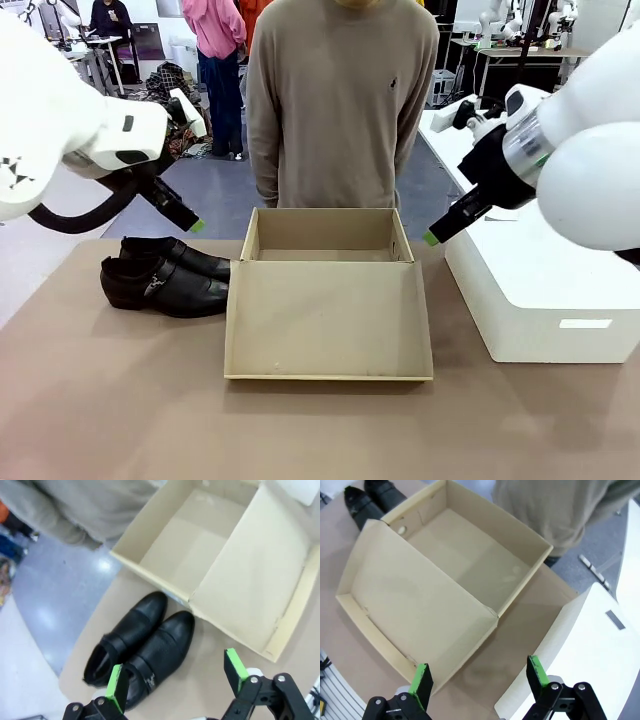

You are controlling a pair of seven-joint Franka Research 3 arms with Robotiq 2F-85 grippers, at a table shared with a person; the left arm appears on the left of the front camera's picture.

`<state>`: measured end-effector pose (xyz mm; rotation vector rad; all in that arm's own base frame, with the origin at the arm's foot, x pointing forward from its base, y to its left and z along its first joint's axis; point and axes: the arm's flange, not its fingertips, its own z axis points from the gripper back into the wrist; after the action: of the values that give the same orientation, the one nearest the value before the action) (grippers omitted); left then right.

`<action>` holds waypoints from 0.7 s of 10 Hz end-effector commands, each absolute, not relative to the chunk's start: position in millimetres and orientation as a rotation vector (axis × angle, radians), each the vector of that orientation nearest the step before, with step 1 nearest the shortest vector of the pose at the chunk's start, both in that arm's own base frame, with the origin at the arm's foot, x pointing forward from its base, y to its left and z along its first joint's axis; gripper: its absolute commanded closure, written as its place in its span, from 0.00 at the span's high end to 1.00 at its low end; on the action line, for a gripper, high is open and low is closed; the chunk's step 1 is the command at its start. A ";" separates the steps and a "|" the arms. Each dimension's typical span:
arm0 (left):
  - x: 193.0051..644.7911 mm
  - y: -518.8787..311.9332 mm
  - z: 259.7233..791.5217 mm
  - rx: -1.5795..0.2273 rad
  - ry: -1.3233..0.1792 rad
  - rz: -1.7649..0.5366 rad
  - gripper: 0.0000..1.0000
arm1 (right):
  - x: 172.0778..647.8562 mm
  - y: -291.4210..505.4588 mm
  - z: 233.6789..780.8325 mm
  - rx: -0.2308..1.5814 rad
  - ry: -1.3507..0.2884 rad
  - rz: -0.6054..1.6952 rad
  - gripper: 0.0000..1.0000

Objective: Pack the shoes into the box.
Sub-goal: Place one shoe of the Shoes into the Shoes Box.

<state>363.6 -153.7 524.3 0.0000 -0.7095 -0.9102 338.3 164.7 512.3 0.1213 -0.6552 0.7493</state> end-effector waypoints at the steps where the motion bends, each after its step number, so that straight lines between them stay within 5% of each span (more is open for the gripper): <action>1: 359.1 -129.7 529.4 -0.088 -0.782 -1.019 1.00 | 322.0 141.8 514.8 0.212 -0.692 0.850 1.00; 7: 321.4 -95.2 555.1 -0.160 -0.824 -0.956 1.00 | 276.0 106.5 545.3 0.260 -0.775 0.875 1.00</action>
<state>343.1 -100.7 572.6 -0.1503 -0.8245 -0.9730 299.6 122.6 575.1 0.2200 -0.7667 0.8454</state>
